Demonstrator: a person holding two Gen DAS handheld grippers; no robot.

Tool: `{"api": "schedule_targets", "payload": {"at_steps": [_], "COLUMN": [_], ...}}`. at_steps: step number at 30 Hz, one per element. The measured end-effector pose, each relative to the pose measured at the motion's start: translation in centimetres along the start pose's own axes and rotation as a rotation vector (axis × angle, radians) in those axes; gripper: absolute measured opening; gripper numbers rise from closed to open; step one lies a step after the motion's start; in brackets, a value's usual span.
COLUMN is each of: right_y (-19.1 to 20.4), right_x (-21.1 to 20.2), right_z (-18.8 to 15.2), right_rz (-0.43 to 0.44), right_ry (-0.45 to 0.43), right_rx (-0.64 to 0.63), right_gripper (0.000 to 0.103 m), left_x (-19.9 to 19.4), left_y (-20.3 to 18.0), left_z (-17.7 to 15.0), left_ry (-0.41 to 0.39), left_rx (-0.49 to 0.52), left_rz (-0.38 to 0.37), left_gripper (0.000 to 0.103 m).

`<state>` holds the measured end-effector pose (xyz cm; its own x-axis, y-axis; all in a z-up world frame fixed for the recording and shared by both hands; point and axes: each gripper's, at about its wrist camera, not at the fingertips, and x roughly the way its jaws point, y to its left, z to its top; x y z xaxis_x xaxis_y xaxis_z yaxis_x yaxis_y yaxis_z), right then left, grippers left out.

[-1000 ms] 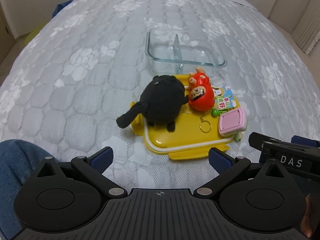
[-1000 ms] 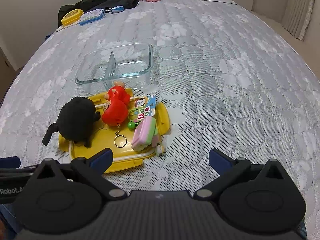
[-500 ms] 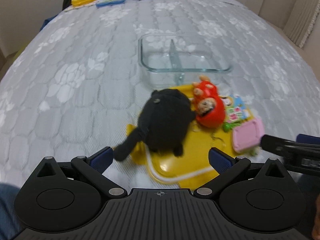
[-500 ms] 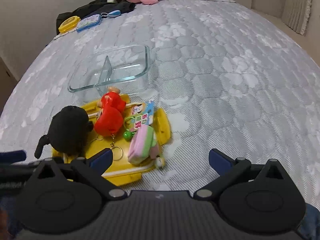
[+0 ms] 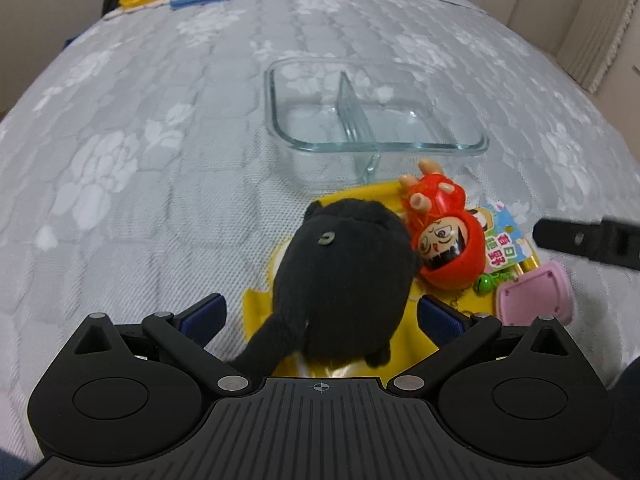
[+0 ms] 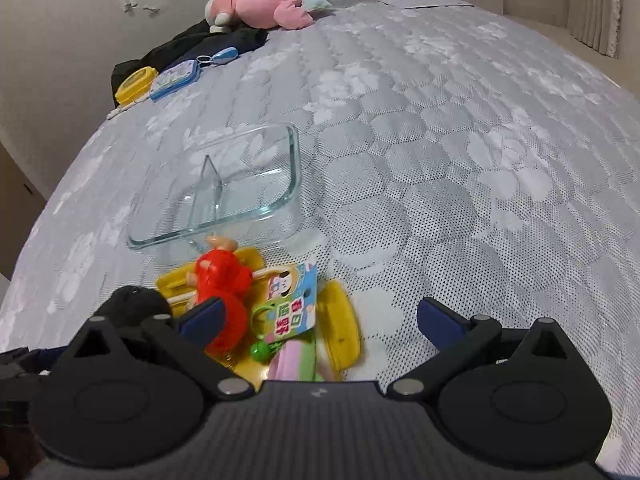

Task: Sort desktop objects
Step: 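Lower the left gripper onto the black plush cat and close it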

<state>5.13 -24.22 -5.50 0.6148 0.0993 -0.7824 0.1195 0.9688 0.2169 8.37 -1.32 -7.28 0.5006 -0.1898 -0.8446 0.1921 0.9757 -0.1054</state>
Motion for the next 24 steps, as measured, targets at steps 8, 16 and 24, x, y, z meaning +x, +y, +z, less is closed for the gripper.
{"api": "schedule_targets", "payload": {"at_steps": [8, 16, 24], "right_y": [-1.4, -2.0, -2.8], "right_x": [0.6, 1.3, 1.9], "right_z": [-0.6, -0.6, -0.6], "right_rz": [0.082, 0.081, 0.074], "right_ry": [0.033, 0.057, 0.085], "right_rx": [0.057, 0.093, 0.143], "right_gripper": [0.093, 0.094, 0.098], "left_x": [2.1, 1.8, -0.4], "left_y": [0.5, 0.7, 2.8], "left_z": [0.7, 0.7, 2.7], "left_ry": [0.029, 0.010, -0.012], "left_rx": [-0.024, -0.015, -0.130], "left_rz": [-0.018, 0.029, -0.067], "left_gripper": [0.103, 0.080, 0.070]}}
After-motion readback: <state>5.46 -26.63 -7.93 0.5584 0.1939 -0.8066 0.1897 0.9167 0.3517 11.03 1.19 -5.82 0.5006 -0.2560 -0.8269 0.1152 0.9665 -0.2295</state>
